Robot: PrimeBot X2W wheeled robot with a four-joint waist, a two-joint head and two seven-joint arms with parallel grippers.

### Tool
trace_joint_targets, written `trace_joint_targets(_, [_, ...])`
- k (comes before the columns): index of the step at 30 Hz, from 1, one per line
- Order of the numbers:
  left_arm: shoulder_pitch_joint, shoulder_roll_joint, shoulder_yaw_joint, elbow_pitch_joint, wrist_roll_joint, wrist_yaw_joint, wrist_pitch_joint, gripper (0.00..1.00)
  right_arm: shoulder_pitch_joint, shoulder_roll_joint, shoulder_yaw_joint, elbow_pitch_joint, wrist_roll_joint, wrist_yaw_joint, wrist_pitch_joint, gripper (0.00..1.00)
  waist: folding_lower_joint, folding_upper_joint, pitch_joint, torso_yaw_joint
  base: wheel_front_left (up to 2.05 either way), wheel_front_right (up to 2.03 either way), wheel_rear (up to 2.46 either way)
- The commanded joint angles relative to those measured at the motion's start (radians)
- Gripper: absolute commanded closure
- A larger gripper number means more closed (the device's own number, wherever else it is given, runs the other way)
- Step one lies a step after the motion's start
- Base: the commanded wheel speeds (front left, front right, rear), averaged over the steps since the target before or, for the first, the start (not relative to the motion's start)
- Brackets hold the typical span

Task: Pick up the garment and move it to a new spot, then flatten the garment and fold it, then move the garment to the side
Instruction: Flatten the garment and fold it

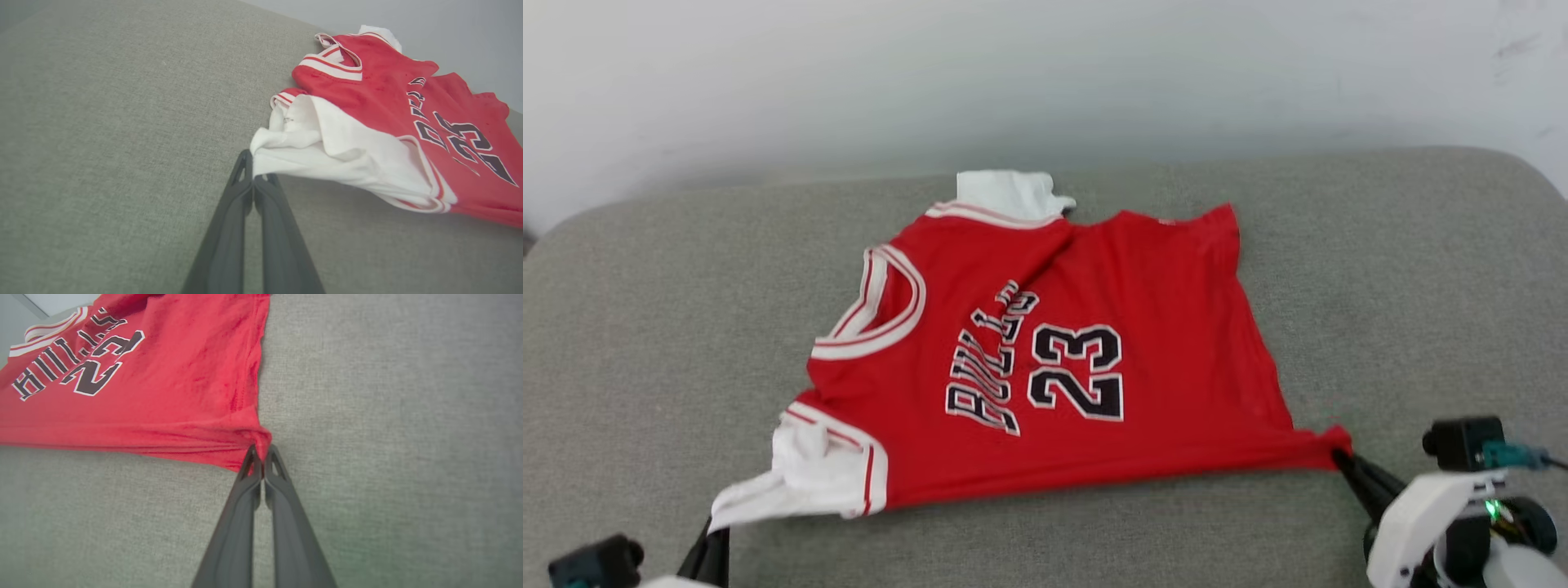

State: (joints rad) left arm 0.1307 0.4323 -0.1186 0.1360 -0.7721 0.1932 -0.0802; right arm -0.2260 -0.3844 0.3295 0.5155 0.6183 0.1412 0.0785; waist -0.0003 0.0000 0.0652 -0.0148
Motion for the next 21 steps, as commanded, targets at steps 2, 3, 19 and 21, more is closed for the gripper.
trace_joint_targets(2, [0.085,0.031,0.053,-0.067,-0.008,0.076,0.018,1.0,0.084,-0.035,-0.079,-0.044,-0.028,-0.019,0.024,1.0,0.0003,0.0,-0.015,0.004,0.0,0.0,0.0])
trace_joint_targets(3, [0.116,0.029,0.055,-0.106,-0.008,0.095,0.029,1.0,0.119,-0.029,-0.1,-0.075,-0.043,-0.019,0.042,1.0,0.0003,0.0,-0.017,0.004,0.0,0.0,0.0])
trace_joint_targets(19, [-0.007,0.085,-0.06,-0.319,0.014,0.107,0.239,1.0,0.183,0.127,-0.259,-0.464,-0.218,-0.011,0.333,1.0,0.0003,0.0,0.075,-0.006,0.0,0.0,0.0])
trace_joint_targets(21, [-0.072,0.08,-0.074,-0.289,0.02,0.087,0.243,1.0,0.14,0.122,-0.237,-0.45,-0.227,-0.011,0.348,1.0,0.0003,0.0,0.107,-0.011,0.0,0.0,0.0])
